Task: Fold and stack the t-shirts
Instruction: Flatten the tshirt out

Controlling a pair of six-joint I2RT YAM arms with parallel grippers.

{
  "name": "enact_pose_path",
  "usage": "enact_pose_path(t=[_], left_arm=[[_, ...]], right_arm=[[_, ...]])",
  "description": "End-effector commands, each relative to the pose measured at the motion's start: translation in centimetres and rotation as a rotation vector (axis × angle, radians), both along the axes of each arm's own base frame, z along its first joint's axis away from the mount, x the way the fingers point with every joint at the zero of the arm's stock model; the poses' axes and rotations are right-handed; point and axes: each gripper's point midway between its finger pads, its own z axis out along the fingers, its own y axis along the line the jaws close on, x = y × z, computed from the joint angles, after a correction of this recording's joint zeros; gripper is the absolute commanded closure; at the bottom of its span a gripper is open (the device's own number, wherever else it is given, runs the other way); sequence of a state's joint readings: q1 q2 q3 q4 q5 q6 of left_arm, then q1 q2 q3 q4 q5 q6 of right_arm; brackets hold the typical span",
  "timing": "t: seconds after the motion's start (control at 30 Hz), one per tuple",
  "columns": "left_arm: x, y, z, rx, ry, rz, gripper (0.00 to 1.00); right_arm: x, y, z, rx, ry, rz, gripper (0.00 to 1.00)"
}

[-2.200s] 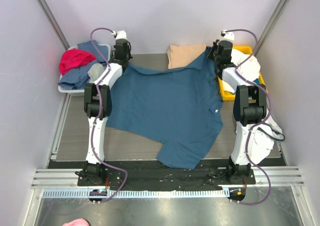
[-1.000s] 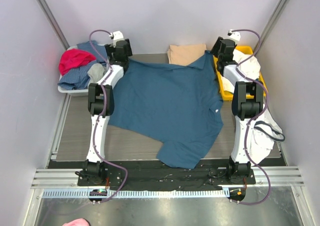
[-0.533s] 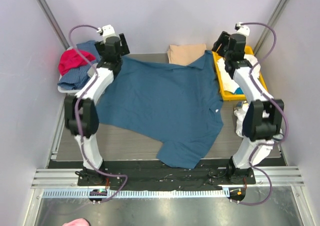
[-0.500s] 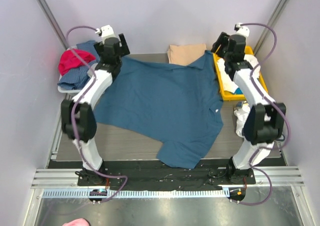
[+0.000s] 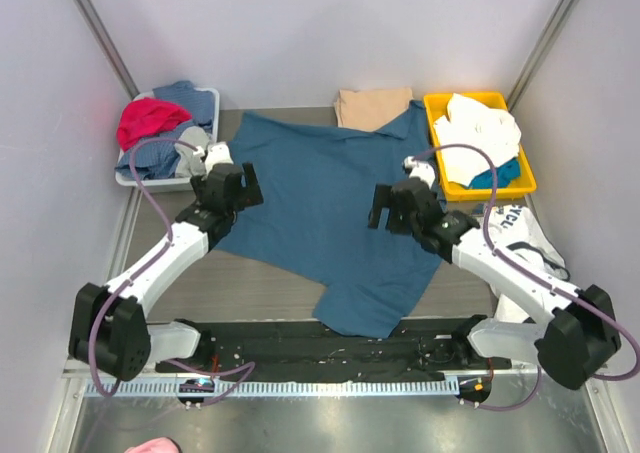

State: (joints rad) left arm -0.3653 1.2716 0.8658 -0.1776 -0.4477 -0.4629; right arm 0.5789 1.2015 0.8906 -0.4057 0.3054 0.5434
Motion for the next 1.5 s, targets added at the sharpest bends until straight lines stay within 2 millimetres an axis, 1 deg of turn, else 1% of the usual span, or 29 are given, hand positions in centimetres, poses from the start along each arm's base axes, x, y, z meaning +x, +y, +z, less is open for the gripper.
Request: enact_pose_path(t=[0.0, 0.03, 0.07, 0.17, 0.23, 0.27, 0.3, 0.33, 0.37, 0.4, 0.47, 0.5, 0.57, 0.63, 0.7, 0.73, 0.87, 1.0, 1.07, 1.1, 1.13, 1.2, 1.23, 1.27, 1.3, 1.33, 1.4, 1.43, 1.47], left_arm=[[-2.0, 0.3, 0.6, -0.024, -0.021, 0.003, 0.0], [-2.2, 0.2, 0.7, -0.04, -0.025, 0.002, 0.0], [-2.4, 0.2, 0.4, -0.045, -0.018, 0.0, 0.0], [-2.9, 0.2, -0.4, -0.046, 0.004, -0.002, 0.0], [-3.2, 0.3, -0.6, -0.04, 0.019, 0.0, 0.0], [-3.3, 0.3, -0.6, -0.041, 0.02, -0.002, 0.0], [-3.4, 0.3, -0.7, -0.042, 0.022, -0.004, 0.0], [-3.5, 0.4, -0.6, -0.042, 0.02, -0.003, 0.0], [-3.5, 0.4, -0.5, -0.045, 0.016, -0.003, 0.0], [-3.6, 0.4, -0.5, -0.045, 0.016, -0.002, 0.0], [-3.7, 0.5, -0.6, -0.042, 0.021, -0.001, 0.0], [-3.8, 0.5, -0.6, -0.042, 0.021, -0.002, 0.0], [-3.9, 0.5, -0.6, -0.043, 0.025, -0.004, 0.0], [-4.0, 0.5, -0.5, -0.044, 0.026, -0.007, 0.0], [-4.2, 0.7, -0.4, -0.042, 0.025, -0.003, 0.0], [-4.3, 0.8, -0.4, -0.039, 0.024, -0.001, 0.0], [-4.6, 1.0, -0.4, -0.037, 0.024, 0.003, 0.0], [-4.8, 1.1, -0.6, -0.03, 0.034, 0.008, 0.0], [-4.9, 1.1, -0.6, -0.027, 0.038, 0.008, 0.0], [-4.9, 1.1, -0.6, -0.027, 0.038, 0.008, 0.0], [-4.9, 1.2, -0.6, -0.026, 0.039, 0.011, 0.0], [-4.9, 1.3, -0.7, -0.022, 0.042, 0.015, 0.0], [-4.9, 1.3, -0.5, -0.023, 0.04, 0.015, 0.0], [-5.0, 1.3, -0.6, -0.022, 0.043, 0.012, 0.0], [-5.0, 1.4, -0.5, -0.02, 0.042, 0.017, 0.0], [-5.0, 1.5, -0.5, -0.018, 0.042, 0.018, 0.0], [-5.1, 1.6, -0.4, -0.013, 0.039, 0.021, 0.0], [-5.1, 1.7, -0.4, -0.008, 0.041, 0.024, 0.0], [-5.2, 1.7, -0.4, -0.007, 0.039, 0.025, 0.0]], right_arm=[[-3.6, -0.7, -3.5, 0.011, 0.079, -0.11, 0.0], [-4.0, -0.7, -4.2, 0.006, 0.094, -0.119, 0.0], [-4.5, -1.0, -5.5, -0.007, 0.118, -0.128, 0.0], [-4.2, -0.9, -6.7, -0.015, 0.115, -0.134, 0.0], [-3.6, -1.1, -7.1, -0.042, 0.106, -0.144, 0.0], [-3.0, -0.9, -6.9, -0.046, 0.089, -0.146, 0.0], [-2.6, -1.1, -7.4, -0.084, 0.089, -0.146, 0.0], [-2.1, -1.1, -7.4, -0.098, 0.077, -0.151, 0.0], [-1.2, -0.6, -6.8, -0.091, 0.053, -0.154, 0.0], [-0.7, -0.6, -7.4, -0.126, 0.056, -0.146, 0.0], [0.9, 0.3, -6.5, -0.113, 0.02, -0.144, 0.01], [1.3, 0.4, -7.0, -0.131, 0.025, -0.136, 0.0], [2.7, 0.7, -7.0, -0.111, 0.019, -0.145, 0.0], [3.3, 1.0, -8.1, -0.115, 0.044, -0.131, 0.0], [4.0, 0.8, -8.6, -0.108, 0.049, -0.141, 0.0], [4.0, 0.6, -9.5, -0.112, 0.067, -0.143, 0.0], [4.7, 0.1, -11.2, -0.07, 0.108, -0.15, 0.0], [5.7, -1.8, -12.3, -0.085, 0.134, -0.184, 0.0], [6.6, -2.3, -12.1, -0.095, 0.128, -0.189, 0.0], [6.9, -2.6, -12.6, -0.105, 0.142, -0.191, 0.0], [7.9, -3.0, -12.1, -0.098, 0.13, -0.207, 0.0], [8.8, -3.5, -12.7, -0.116, 0.147, -0.209, 0.0], [10.1, -3.7, -12.1, -0.108, 0.132, -0.221, 0.0], [10.6, -3.9, -12.1, -0.113, 0.136, -0.223, 0.0], [11.0, -4.1, -12.8, -0.13, 0.15, -0.218, 0.0], [12.3, -3.8, -12.0, -0.123, 0.128, -0.213, 0.0], [13.5, -3.9, -11.7, -0.132, 0.118, -0.21, 0.0], [14.7, -3.7, -11.2, -0.144, 0.099, -0.2, 0.0], [15.3, -3.9, -11.0, -0.149, 0.095, -0.201, 0.0]])
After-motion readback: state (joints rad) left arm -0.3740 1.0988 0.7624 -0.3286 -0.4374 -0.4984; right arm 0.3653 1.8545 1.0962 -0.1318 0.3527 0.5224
